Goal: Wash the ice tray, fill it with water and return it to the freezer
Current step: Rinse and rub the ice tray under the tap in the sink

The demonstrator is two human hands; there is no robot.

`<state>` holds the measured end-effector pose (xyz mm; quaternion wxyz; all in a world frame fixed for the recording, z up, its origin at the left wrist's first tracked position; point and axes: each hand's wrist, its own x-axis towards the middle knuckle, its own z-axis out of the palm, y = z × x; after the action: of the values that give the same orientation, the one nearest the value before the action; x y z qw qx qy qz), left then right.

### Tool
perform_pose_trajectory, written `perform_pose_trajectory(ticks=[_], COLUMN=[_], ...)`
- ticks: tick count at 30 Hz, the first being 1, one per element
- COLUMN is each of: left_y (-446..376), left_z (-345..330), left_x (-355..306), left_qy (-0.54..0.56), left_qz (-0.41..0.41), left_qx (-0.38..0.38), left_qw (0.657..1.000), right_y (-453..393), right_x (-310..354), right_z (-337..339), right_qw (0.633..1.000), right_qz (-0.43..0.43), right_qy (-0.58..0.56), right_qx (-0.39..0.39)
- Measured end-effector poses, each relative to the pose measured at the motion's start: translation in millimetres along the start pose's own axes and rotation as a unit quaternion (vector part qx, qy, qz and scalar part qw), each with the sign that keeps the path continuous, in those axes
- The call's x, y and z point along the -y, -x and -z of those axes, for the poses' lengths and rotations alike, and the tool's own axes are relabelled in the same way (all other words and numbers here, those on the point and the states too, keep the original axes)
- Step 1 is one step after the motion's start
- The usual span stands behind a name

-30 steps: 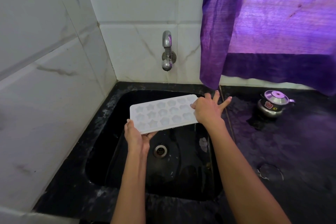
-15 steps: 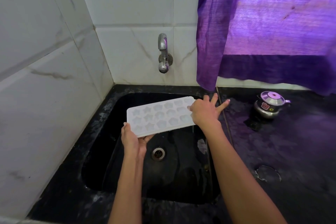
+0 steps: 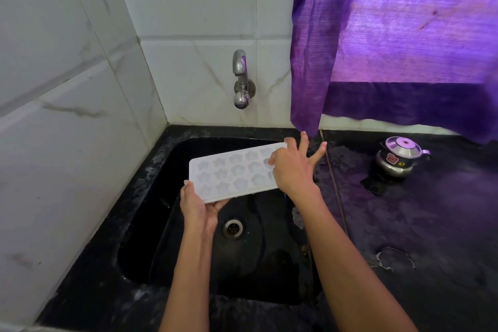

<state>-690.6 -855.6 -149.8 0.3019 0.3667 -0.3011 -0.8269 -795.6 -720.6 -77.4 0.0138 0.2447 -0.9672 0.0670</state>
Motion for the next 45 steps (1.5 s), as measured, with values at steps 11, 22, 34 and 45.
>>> perform_pose_trajectory(ticks=[11, 22, 34, 45], left_y=[1, 0, 0, 3], left_z=[0, -1, -3, -7], left_x=[4, 7, 5, 4], left_qy=[-0.001, 0.007, 0.006, 0.006], left_qz=[0.005, 0.008, 0.009, 0.010], left_qx=[-0.001, -0.005, -0.009, -0.009], left_qw=[1.000, 1.000, 1.000, 1.000], right_y=[-4, -4, -3, 4], right_x=[-4, -5, 7, 20], right_z=[-7, -12, -4, -3], right_qw=[0.999, 0.999, 1.000, 0.997], right_qz=[-0.019, -0.017, 0.002, 0.056], right_qy=[-0.001, 0.003, -0.017, 0.020], right_qx=[0.034, 0.032, -0.025, 0.049])
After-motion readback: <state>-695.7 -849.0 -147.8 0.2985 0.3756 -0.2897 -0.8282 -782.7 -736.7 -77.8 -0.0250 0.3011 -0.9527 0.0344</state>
